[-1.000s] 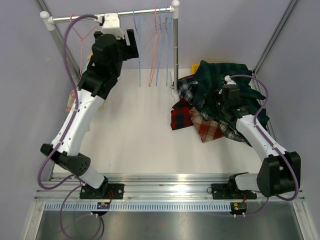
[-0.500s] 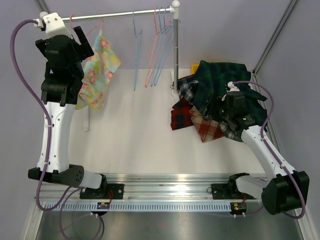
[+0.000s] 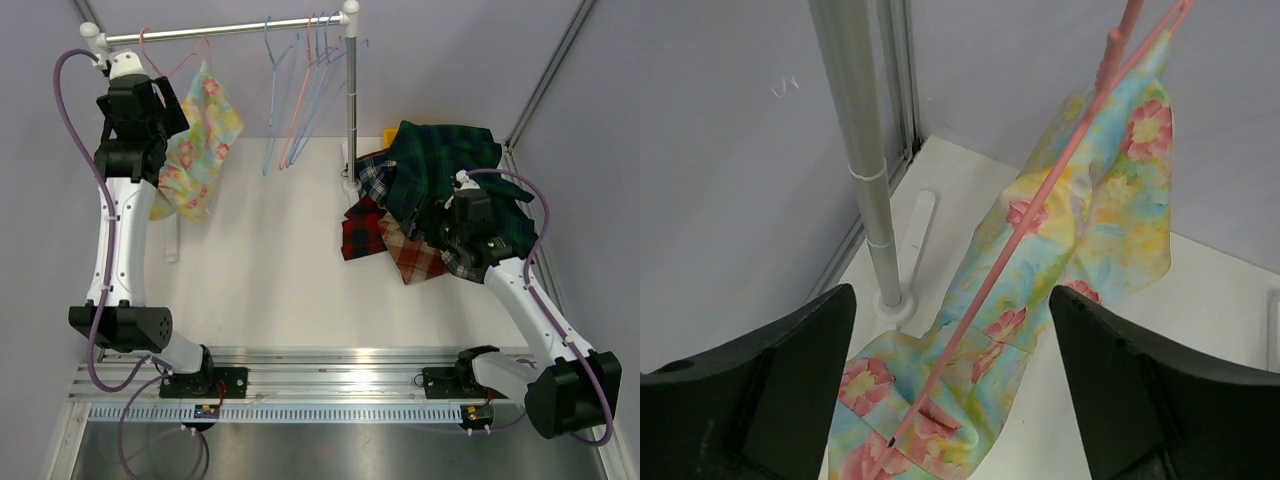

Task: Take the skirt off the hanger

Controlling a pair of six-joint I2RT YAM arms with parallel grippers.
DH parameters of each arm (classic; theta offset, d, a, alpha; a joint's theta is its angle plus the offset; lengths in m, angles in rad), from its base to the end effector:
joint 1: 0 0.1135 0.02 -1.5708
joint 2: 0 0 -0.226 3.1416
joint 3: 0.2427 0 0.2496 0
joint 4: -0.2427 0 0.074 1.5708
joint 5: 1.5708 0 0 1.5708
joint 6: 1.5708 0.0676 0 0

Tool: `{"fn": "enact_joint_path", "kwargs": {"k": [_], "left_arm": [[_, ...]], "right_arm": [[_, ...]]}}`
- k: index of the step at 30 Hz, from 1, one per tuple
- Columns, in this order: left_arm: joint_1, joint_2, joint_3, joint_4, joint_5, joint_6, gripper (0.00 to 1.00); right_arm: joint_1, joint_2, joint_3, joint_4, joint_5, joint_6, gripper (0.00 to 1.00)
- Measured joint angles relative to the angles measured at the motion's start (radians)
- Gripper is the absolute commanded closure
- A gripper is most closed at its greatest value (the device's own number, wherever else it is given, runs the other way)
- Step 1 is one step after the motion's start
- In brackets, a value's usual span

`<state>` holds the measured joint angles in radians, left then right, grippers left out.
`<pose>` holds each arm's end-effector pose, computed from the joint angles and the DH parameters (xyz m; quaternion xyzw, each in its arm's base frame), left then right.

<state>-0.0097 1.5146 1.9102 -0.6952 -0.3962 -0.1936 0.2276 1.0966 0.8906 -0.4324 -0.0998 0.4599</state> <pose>0.3383 0.0228 0.4476 -0.1888 0.7749 0.0985 0.5951 0.2709 0.0697 0.2395 0.0811 0.8888 0.1932 0.4077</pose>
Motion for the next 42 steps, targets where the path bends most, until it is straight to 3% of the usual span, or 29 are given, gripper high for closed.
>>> {"fn": "enact_joint_path", "kwargs": {"k": [5,7,10,11,12,18,21,29,32,36,39,42], "left_arm": [[0.003,0.024,-0.040,0.008,0.037,-0.014,0.33],[0.003,0.040,-0.051,0.008,0.047,-0.022,0.45],[0.003,0.064,-0.053,0.009,0.066,-0.031,0.79],[0.003,0.069,-0.053,0.008,0.074,-0.034,0.96],[0.003,0.072,-0.053,0.008,0.082,-0.041,1.00],[0.003,0.071,-0.050,0.007,0.124,-0.043,1.00],[0.007,0.071,-0.018,-0.025,0.159,-0.054,1.00],[-0.099,0.068,0.299,-0.175,0.182,-0.074,1.00],[-0.161,0.010,0.312,-0.174,0.179,-0.077,1.00],[-0.201,-0.085,0.227,-0.166,0.180,-0.094,1.00],[-0.217,-0.135,0.154,-0.171,0.186,-0.110,1.00],[-0.235,-0.139,0.142,-0.180,0.196,-0.122,1.00]], "right_arm": [[0.000,-0.005,-0.003,-0.012,0.001,-0.008,0.05],[0.000,-0.012,-0.005,-0.016,0.001,-0.011,0.04],[0.000,-0.025,-0.010,-0.027,0.002,-0.011,0.05],[0.000,-0.028,-0.010,-0.030,0.003,-0.011,0.05],[0.000,-0.029,-0.010,-0.029,0.003,-0.011,0.05],[0.013,-0.044,-0.009,-0.029,-0.030,-0.024,0.01],[0.083,-0.076,0.029,-0.046,-0.025,-0.047,0.01],[0.290,-0.102,0.391,-0.087,0.007,-0.101,0.01],[0.404,-0.078,0.540,-0.082,0.003,-0.125,0.01],[0.675,0.008,0.700,-0.080,0.094,-0.190,0.01],[0.859,0.118,0.809,-0.089,0.183,-0.251,0.00],[0.959,0.258,0.901,-0.081,0.270,-0.299,0.01]]}}
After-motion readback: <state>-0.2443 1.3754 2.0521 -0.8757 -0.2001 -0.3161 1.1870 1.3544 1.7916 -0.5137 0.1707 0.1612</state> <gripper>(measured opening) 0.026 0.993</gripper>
